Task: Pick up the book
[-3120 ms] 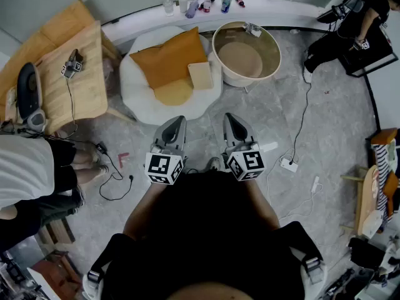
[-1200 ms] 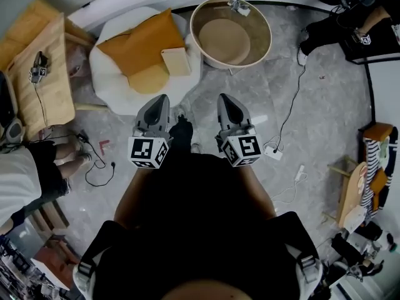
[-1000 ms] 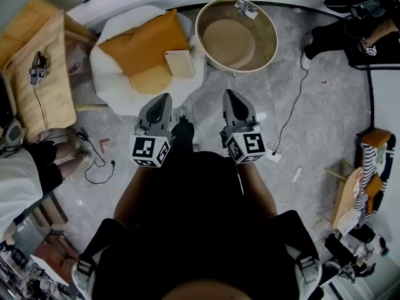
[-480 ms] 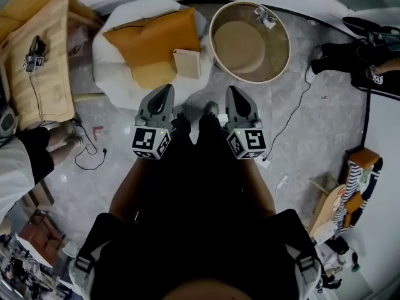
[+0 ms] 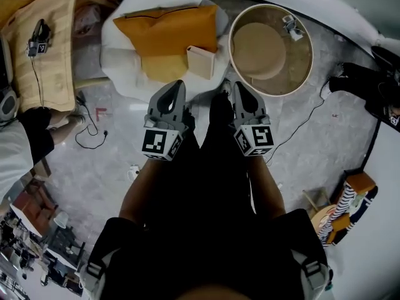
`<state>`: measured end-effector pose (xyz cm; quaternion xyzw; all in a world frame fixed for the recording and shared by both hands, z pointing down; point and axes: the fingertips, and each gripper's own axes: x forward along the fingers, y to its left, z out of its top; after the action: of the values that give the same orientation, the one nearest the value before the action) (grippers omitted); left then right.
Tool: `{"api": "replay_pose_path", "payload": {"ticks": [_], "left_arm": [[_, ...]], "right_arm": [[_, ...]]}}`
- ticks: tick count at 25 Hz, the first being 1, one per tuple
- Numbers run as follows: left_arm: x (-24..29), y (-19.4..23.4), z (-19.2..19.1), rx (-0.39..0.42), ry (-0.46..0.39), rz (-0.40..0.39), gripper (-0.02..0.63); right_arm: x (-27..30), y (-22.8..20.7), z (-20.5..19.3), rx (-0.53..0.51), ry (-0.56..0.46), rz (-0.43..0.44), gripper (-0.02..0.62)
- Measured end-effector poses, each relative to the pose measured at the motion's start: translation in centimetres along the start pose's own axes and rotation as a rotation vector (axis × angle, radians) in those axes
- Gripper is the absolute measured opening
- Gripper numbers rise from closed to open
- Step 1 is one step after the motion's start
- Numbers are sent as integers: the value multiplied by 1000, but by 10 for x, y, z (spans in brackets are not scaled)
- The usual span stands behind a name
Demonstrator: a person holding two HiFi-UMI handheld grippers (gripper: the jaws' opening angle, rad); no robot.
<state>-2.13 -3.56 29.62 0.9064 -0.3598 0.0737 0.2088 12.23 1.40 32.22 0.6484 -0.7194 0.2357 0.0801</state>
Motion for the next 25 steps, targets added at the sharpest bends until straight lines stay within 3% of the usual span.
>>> {"api": "replay_pose_path", "payload": {"ticks": [2, 8, 18, 25], "left_arm": [[22, 3, -4, -35, 3, 23, 8], [87, 18, -33, -44, 35, 54, 8], [143, 65, -137, -104, 79, 128, 8], [152, 74, -210, -142, 137, 118, 8]], "right_arm": [[21, -12, -7, 5, 30, 25, 3], [77, -48, -48, 54, 105, 72, 3], [163, -83, -167, 84, 226, 162, 3], [188, -100, -239, 107, 277, 136, 3]]}}
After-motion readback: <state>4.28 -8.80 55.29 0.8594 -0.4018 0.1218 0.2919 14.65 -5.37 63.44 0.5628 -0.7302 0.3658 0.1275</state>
